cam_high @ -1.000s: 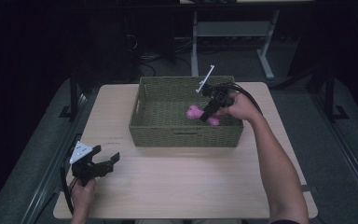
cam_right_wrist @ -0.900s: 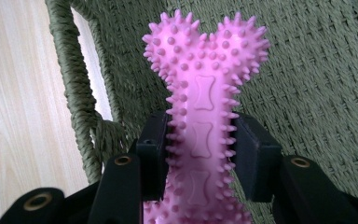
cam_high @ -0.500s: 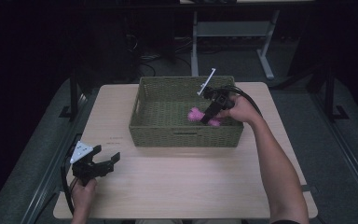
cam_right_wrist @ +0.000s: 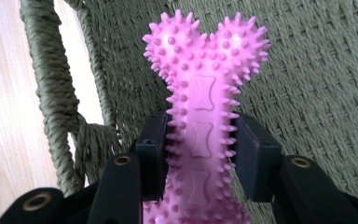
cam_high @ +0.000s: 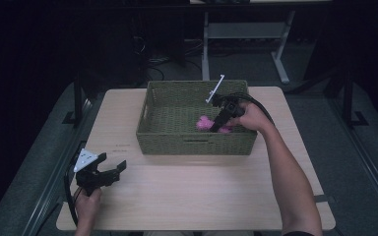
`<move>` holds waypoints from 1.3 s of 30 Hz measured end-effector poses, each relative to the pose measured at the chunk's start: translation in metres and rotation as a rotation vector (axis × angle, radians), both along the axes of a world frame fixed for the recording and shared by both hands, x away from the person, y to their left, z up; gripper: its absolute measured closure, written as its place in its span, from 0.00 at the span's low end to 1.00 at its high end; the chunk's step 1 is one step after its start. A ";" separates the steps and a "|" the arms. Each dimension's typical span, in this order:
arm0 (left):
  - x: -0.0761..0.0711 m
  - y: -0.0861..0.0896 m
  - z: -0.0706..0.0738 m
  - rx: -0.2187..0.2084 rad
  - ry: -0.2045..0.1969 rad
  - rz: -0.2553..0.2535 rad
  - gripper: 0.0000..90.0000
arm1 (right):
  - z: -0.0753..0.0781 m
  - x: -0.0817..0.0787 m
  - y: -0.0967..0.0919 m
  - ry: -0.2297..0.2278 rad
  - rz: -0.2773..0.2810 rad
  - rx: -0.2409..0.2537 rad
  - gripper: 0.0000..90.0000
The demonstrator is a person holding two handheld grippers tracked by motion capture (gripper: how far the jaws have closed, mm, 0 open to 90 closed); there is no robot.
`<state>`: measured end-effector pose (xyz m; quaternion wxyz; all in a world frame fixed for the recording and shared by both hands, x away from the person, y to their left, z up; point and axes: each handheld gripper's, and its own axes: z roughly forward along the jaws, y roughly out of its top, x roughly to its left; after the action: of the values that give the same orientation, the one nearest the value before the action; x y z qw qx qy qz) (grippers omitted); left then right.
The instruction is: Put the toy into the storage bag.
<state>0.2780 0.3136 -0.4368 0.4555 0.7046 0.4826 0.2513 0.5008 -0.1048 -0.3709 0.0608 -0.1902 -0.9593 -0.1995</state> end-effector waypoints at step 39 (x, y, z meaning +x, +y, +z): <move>-0.001 -0.002 0.001 -0.001 -0.001 -0.007 0.15 | 0.005 -0.007 -0.007 -0.008 -0.069 0.039 0.45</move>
<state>0.2775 0.3121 -0.4361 0.4570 0.7060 0.4799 0.2500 0.4942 -0.1120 -0.3661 0.0537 -0.2212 -0.9484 -0.2208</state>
